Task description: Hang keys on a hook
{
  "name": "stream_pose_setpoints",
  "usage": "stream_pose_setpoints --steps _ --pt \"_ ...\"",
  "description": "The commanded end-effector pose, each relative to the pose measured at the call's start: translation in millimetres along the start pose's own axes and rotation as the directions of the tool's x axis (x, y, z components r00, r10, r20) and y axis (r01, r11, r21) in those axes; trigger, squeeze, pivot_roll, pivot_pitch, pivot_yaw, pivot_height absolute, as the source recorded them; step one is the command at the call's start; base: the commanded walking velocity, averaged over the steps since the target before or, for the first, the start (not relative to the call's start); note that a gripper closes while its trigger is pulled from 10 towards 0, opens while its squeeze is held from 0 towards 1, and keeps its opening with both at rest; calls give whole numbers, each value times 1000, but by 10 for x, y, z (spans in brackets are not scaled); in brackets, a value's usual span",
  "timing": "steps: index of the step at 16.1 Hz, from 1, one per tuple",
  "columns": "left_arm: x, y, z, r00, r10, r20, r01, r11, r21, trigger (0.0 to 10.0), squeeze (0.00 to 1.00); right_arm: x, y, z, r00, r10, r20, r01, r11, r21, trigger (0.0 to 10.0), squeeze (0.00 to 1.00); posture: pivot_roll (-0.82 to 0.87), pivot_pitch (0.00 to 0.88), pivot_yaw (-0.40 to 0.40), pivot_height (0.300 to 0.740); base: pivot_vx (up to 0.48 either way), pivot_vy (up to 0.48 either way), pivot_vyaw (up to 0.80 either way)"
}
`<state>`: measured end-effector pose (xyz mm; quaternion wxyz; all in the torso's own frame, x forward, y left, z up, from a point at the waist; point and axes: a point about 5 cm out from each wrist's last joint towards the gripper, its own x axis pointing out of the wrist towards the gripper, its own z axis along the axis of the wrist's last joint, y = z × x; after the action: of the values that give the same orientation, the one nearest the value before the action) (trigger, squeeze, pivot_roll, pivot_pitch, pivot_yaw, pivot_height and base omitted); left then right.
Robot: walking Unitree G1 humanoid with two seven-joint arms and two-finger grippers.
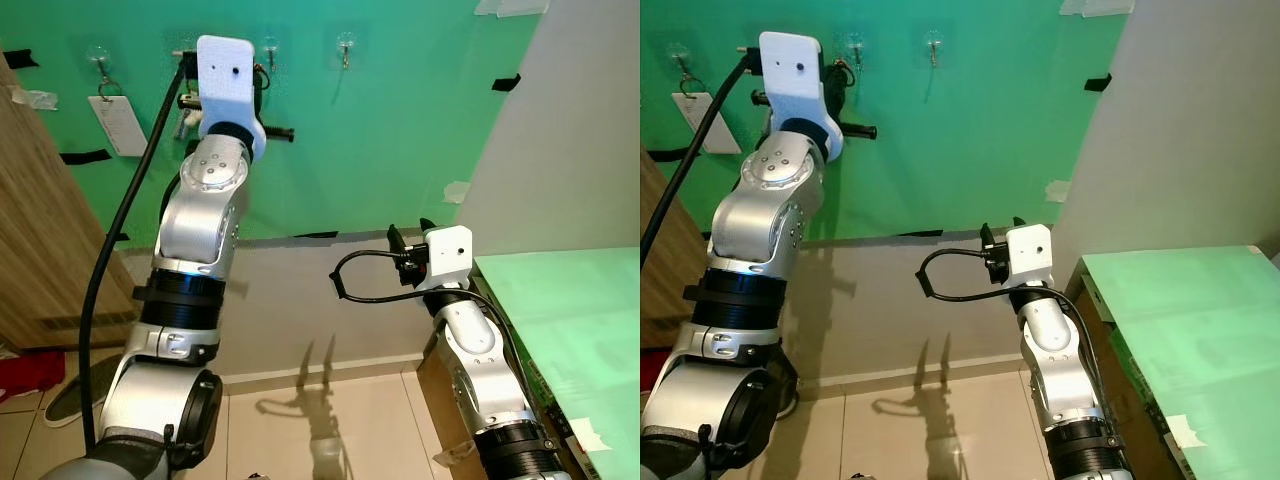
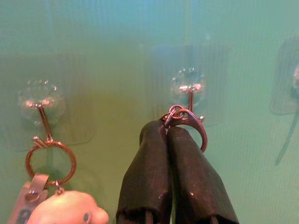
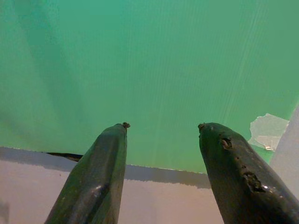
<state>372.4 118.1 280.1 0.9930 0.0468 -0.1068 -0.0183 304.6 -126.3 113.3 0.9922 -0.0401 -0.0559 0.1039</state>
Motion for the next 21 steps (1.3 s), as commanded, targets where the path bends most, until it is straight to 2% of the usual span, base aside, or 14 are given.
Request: stream_pose_setpoints --steps 1,11,15,21 --pt "15 -35 135 999 3 41 -4 1000 14 10000 0 -16 5 -38 1000 3 -15 -3 1000 -2 10000 0 45 0 0 740 0 0 0" --pt "61 -176 222 998 -22 64 21 1000 21 10000 0 -28 17 -51 1000 11 -23 -11 1000 -1 10000 0 42 0 1 740 0 0 0" --pt "130 -156 206 999 -2 43 0 999 48 10000 0 -33 20 -59 1000 12 -28 -12 1000 0 10000 0 37 0 4 740 0 0 0" --pt "209 -54 59 996 70 -56 -65 995 73 10000 0 -40 27 -79 999 18 -40 -18 1000 4 10000 0 33 0 6 740 0 0 0"
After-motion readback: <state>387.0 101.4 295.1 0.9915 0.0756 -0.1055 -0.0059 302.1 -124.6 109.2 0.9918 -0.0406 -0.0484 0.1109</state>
